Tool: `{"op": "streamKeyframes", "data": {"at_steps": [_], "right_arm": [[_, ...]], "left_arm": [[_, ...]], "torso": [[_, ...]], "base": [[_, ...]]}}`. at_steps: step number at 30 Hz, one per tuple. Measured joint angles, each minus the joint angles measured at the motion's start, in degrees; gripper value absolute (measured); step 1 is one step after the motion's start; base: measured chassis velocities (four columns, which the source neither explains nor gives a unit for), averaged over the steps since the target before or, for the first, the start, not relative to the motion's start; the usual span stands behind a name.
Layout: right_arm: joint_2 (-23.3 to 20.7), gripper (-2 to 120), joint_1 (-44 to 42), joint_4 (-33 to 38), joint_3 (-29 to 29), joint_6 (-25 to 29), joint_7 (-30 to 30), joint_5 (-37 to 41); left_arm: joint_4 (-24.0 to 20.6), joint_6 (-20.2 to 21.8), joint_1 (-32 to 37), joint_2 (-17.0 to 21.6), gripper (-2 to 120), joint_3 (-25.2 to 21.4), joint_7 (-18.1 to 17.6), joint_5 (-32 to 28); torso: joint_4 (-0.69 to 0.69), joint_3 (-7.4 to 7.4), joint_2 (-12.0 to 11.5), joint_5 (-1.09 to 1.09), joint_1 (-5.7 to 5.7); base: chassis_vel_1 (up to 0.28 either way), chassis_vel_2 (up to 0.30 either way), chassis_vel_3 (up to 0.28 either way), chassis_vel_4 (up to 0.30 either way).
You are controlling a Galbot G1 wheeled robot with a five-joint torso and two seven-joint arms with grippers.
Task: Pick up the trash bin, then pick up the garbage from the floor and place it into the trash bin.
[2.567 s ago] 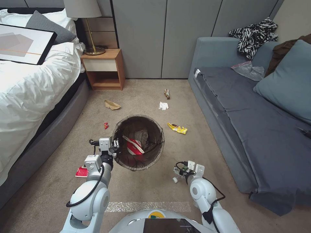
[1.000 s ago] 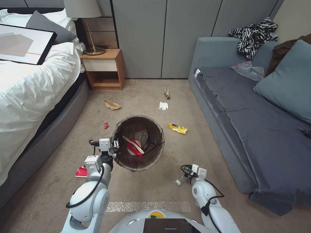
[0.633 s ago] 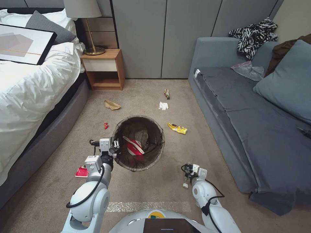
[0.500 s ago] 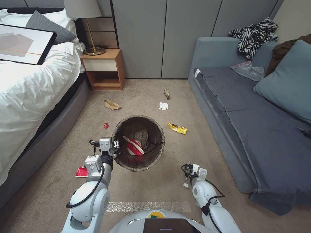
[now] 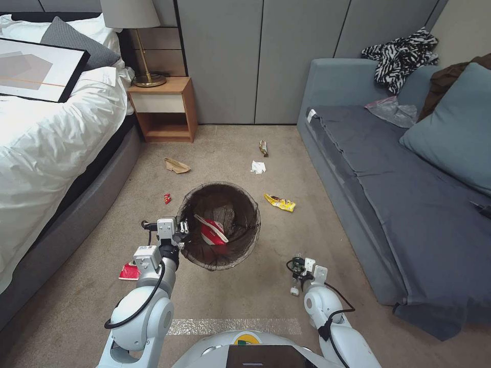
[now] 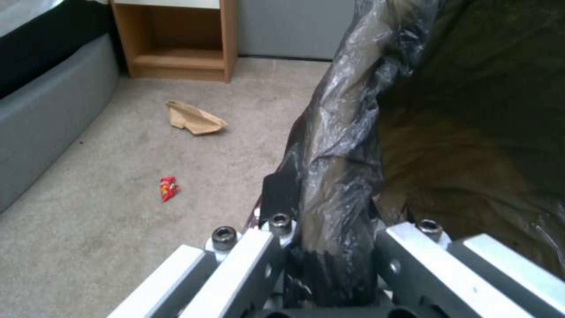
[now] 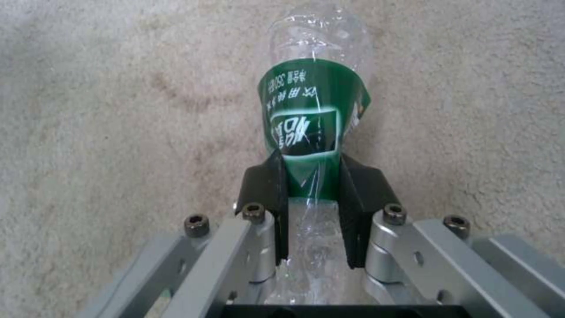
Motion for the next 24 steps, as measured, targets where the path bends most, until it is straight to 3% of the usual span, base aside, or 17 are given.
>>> {"op": "streamKeyframes", "data": {"at_steps": [6, 12, 14, 15, 16, 21, 24], "right_arm": [[-0.1, 17, -0.9, 2.9, 0.3, 1.0, 0.2, -0.6], [-0.4, 17, -2.7, 10.3, 0.7, 3.6, 0.6, -3.5], [-0.3, 17, -3.3, 13.9, 0.8, 13.7, 0.4, -16.6], [-0.3, 17, -3.3, 13.9, 0.8, 13.7, 0.4, -16.6], [-0.2, 17, -3.3, 15.6, 0.9, 19.7, -0.7, -20.9], [-0.1, 17, -3.5, 19.8, 0.9, 26.7, -3.5, -22.4], [-0.2, 17, -4.2, 25.3, 0.9, 32.8, -8.6, -23.3]], "left_arm": [[-0.1, 0.0, 0.0, 0.0, 2, -0.1, 0.0, 0.0], [0.0, 0.0, 0.0, -0.1, 2, 0.1, 0.0, 0.0], [0.2, 0.1, 0.1, -0.2, 2, 0.4, -0.1, 0.1], [0.2, 0.1, 0.1, -0.2, 2, 0.4, -0.1, 0.1], [0.3, 0.2, 0.1, -0.1, 2, 0.2, -0.2, 0.0], [0.5, 0.4, 0.1, -0.1, 2, 0.4, -0.2, 0.0], [0.7, 0.9, 0.2, -0.1, 2, 1.1, -0.3, -0.4]], "torso": [[0.00, 0.00, 0.0, 0.00, 0.00], [0.00, 0.00, 0.0, 0.00, 0.00], [-0.01, 0.00, 0.0, -0.01, 0.00], [-0.01, 0.00, 0.0, -0.01, 0.00], [0.00, 0.00, 0.0, 0.00, 0.00], [0.00, 0.00, 0.0, 0.00, 0.00], [0.00, 0.00, 0.0, -0.01, 0.00]], "base": [[0.000, 0.000, 0.000, 0.000], [0.000, 0.000, 0.000, 0.000], [0.000, 0.000, 0.000, 0.000], [0.000, 0.000, 0.000, 0.000], [0.000, 0.000, 0.000, 0.000], [0.000, 0.000, 0.000, 0.000], [0.000, 0.000, 0.000, 0.000]]}}
